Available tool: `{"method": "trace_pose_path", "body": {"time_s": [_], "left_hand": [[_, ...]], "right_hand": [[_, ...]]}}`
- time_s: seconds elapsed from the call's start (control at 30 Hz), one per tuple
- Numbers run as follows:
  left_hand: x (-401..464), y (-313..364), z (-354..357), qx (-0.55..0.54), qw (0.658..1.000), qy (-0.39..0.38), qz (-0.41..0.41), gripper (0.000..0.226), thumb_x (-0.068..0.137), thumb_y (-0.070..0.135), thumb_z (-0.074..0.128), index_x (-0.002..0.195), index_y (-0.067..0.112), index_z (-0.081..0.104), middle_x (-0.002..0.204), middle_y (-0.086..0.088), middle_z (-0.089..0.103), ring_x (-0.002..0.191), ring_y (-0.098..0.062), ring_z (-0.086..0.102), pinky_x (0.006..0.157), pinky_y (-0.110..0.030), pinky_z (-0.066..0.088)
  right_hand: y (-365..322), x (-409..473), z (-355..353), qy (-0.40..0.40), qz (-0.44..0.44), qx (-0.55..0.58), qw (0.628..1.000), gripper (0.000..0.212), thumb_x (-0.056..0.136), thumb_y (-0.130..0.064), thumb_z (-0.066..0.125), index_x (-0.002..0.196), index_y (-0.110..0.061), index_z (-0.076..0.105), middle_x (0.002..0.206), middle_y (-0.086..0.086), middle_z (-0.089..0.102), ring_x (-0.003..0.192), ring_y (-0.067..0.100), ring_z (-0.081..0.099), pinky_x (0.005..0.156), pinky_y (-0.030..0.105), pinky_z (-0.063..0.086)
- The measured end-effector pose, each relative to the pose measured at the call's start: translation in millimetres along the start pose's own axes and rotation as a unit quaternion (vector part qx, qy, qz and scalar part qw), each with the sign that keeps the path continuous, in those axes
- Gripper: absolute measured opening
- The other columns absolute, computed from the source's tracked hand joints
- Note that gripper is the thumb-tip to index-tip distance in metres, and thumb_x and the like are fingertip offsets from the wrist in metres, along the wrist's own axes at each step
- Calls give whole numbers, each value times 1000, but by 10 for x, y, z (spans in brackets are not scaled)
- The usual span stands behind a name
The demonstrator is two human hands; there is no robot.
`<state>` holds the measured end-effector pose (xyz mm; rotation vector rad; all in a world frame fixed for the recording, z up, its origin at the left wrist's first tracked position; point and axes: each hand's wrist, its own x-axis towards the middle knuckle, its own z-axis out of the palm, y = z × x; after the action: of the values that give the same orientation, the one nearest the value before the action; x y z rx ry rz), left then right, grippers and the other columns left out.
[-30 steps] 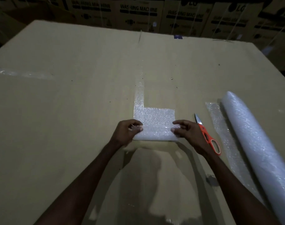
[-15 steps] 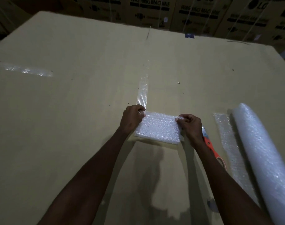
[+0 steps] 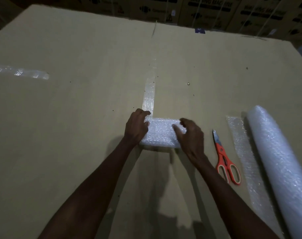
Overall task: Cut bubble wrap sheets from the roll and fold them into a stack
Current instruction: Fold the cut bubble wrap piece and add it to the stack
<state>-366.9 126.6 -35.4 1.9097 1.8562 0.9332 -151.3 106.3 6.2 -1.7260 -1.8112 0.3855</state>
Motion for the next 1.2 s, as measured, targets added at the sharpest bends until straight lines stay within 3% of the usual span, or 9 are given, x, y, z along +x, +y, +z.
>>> {"method": "trace_pose_path", "body": {"time_s": [0.13,0.33,0.5,0.6,0.7,0.77,0.93,1.1,1.2], "left_hand": [[64,264,-5,-25,999,28,-5,30,87,-1,59,111,10,71,117,-5,65,107,-22,61,91,-22,41],[36,355,44,45,980,-109,161,29,91,7,60,118,12,70,132,-7,63,119,-26,59,93,-38,52],[-159,155,105,82,964,-130,214,36,90,32,57,112,9,73,126,-16,66,113,-33,65,96,-40,51],[-353,82,176,79,975,-107,179,50,89,50,51,115,12,72,127,-13,66,114,-30,62,98,-37,48],[-513,81,281,74,983,-42,164,45,88,48,60,111,13,73,121,-11,67,113,-27,59,94,-41,45],[-574,122,333,78,985,-10,156,42,89,45,62,111,11,71,119,-10,66,113,-29,58,92,-44,44],[-661,200,345,108,988,-21,112,44,91,47,53,116,14,69,125,-7,64,123,-33,54,99,-52,41],[-677,305,216,81,993,-73,50,59,91,57,41,128,17,62,135,-7,58,138,-37,38,110,-55,31],[-701,425,31,-21,997,-69,-34,72,94,60,48,148,14,39,154,-8,41,150,-30,16,121,-49,17]], "right_hand": [[-120,-397,233,-120,21,-95,988,48,95,-46,66,122,-7,64,134,10,62,120,33,59,95,43,46],[87,-321,154,-239,-86,-179,951,55,102,-26,58,151,-5,43,163,14,33,153,35,23,122,51,10],[213,29,-169,-358,-177,-277,874,74,97,-17,62,161,-19,24,171,3,6,157,32,-2,121,50,13],[221,58,-206,-313,-176,-304,882,77,93,-14,65,160,-25,28,171,4,9,157,29,4,122,53,13],[219,-111,-171,-139,-50,-129,981,55,93,-7,62,147,-11,51,154,14,48,140,32,46,112,43,36],[184,-207,-118,-52,58,-57,995,35,96,-18,62,128,-6,66,127,16,67,115,34,63,91,38,47],[50,-209,-59,-39,180,3,983,25,85,-33,72,82,-10,64,76,2,64,73,25,61,57,30,35],[-57,-175,-170,-76,268,262,924,8,80,-8,75,87,-13,76,90,5,77,89,29,73,85,50,60],[-199,-198,-360,-110,253,371,887,10,88,-2,70,95,-7,75,99,13,77,94,33,73,77,43,62]]}}
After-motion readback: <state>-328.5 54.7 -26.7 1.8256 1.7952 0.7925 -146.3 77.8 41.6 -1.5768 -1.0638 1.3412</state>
